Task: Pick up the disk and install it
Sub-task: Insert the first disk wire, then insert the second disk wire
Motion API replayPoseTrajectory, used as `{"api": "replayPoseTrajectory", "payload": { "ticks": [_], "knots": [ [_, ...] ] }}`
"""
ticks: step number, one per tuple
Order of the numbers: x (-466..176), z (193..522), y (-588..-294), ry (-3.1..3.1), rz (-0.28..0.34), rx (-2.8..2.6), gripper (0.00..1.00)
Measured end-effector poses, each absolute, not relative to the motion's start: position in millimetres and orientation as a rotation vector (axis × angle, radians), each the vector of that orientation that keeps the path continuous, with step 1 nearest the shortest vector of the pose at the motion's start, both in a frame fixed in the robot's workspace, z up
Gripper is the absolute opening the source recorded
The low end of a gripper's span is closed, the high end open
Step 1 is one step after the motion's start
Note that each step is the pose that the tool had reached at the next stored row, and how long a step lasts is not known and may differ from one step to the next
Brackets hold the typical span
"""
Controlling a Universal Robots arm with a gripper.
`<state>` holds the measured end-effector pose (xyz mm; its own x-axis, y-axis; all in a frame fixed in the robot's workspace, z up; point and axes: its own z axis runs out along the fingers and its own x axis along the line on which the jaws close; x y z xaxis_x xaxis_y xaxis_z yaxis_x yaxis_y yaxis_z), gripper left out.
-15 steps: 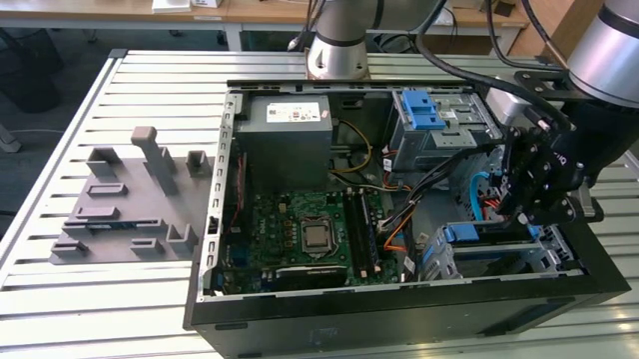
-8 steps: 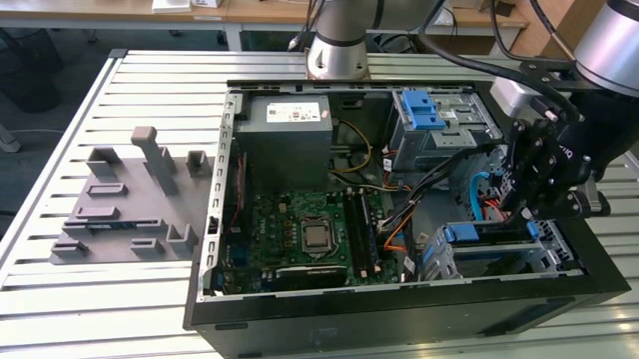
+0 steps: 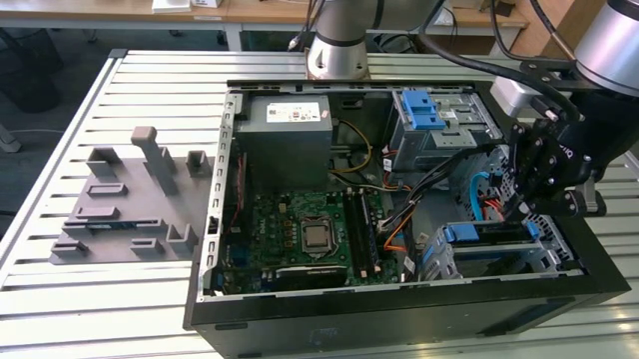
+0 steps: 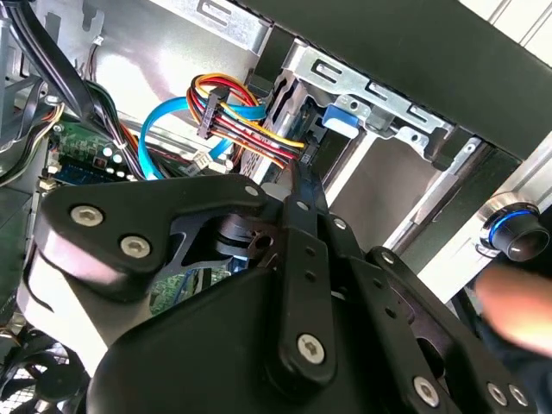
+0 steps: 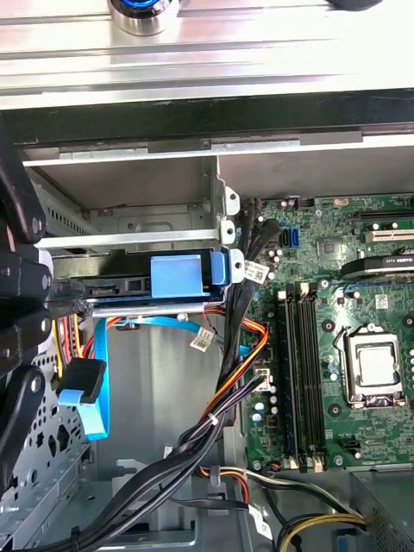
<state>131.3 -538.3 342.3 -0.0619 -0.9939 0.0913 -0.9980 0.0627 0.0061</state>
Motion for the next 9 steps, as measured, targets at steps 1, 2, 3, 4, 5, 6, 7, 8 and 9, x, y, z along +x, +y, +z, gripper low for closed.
{"api": "replayPoseTrajectory", "payload": {
  "ticks": [1,2,3,4,5,6,7,8,9],
  "knots": [
    [131.3,342.4,-538.3,-2.237,0.089,2.102,0.11],
    [131.4,342.4,-538.3,-2.237,0.089,2.102,0.11],
    [131.3,342.8,-538.3,-2.237,0.089,2.102,0.11],
    [131.3,343.2,-538.3,-2.237,0.089,2.102,0.11],
    [131.3,343.3,-538.3,-2.237,0.089,2.102,0.11],
    [131.3,343.3,-538.3,-2.237,0.089,2.102,0.11],
    [131.3,343.3,-538.3,-2.237,0.089,2.102,0.11],
    [131.3,343.4,-538.3,-2.237,0.089,2.102,0.11],
    [131.3,343.4,-538.3,-2.237,0.089,2.102,0.11]
  ]
}}
